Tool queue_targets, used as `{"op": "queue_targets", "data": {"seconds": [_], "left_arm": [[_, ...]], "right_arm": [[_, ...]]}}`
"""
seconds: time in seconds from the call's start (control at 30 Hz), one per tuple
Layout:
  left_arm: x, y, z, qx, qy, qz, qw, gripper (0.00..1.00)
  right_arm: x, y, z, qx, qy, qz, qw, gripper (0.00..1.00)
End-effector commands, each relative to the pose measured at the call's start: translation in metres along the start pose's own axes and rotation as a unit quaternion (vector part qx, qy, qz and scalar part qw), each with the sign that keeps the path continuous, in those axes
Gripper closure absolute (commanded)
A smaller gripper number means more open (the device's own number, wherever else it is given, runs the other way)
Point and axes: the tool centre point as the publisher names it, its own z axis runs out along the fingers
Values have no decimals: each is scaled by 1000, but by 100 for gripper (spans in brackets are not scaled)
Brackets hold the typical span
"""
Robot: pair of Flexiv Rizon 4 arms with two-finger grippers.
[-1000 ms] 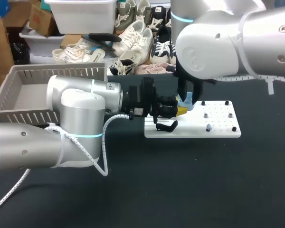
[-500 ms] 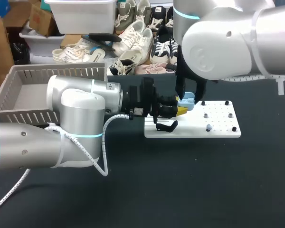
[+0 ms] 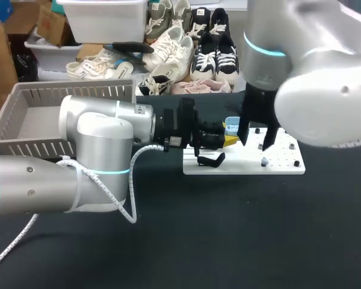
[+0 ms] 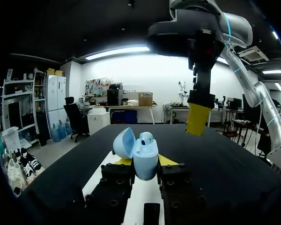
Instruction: Pick up each earbud case from the left stands, insert the matching earbuds, close the lid, and place the case in the box.
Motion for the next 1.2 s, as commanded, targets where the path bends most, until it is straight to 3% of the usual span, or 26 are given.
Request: {"op": "queue_targets", "data": {"seconds": [0.03,0.37,0.6,1.2], "left_arm": [[1,0,0,0,-2,1,1000,100],[1,0,0,0,-2,1,1000,100],[1,0,0,0,-2,1,1000,100],[1,0,0,0,-2,1,1000,100]], "right_arm": [[0,-15,14,-46,-31,1,998,59],[-18,-27,47,-62,-26,31,997,59],[-21,-24,62,-56,-27,40,997,59],[-29,-23,74,-47,-63,64,995,58]]}}
